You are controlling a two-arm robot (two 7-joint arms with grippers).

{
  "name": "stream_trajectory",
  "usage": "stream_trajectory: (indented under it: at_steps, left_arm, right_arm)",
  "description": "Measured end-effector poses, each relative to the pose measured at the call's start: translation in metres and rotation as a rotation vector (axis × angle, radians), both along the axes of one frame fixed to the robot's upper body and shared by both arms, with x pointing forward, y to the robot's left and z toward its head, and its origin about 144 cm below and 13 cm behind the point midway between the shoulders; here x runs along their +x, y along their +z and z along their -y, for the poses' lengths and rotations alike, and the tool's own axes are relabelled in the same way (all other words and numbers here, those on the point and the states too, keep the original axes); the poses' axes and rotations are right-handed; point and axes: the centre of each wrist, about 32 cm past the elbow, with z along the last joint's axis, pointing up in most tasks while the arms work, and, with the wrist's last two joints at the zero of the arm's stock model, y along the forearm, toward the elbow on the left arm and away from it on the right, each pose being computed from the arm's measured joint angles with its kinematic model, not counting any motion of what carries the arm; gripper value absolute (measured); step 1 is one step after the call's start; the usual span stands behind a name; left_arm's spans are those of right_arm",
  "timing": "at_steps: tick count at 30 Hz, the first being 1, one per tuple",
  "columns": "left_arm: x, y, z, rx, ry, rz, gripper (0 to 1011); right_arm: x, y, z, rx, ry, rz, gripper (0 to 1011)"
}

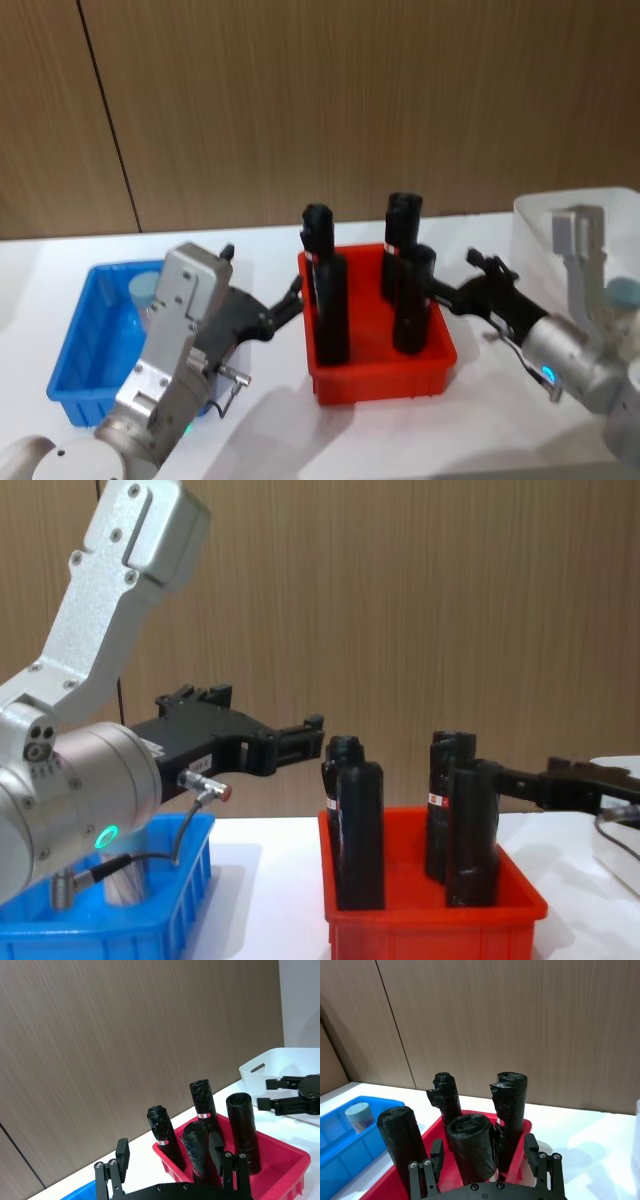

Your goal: Pick the cotton swabs from the blue box and place them into the white box.

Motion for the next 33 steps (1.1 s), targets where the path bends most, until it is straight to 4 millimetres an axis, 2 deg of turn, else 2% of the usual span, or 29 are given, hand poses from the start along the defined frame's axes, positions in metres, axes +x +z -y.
stream_trajectory:
  at_steps: [17, 33]
  left_arm:
    - [0.000, 0.000, 0.000, 0.000, 0.000, 0.000, 1004]
    - [0.000, 0.000, 0.000, 0.000, 0.000, 0.000, 1004]
  right_arm:
    - [0.037, -0.008, -0.005, 0.036, 0.113, 0.005, 1002]
    - [0.054, -0.009, -0.008, 0.037, 0.157, 0.014, 1002]
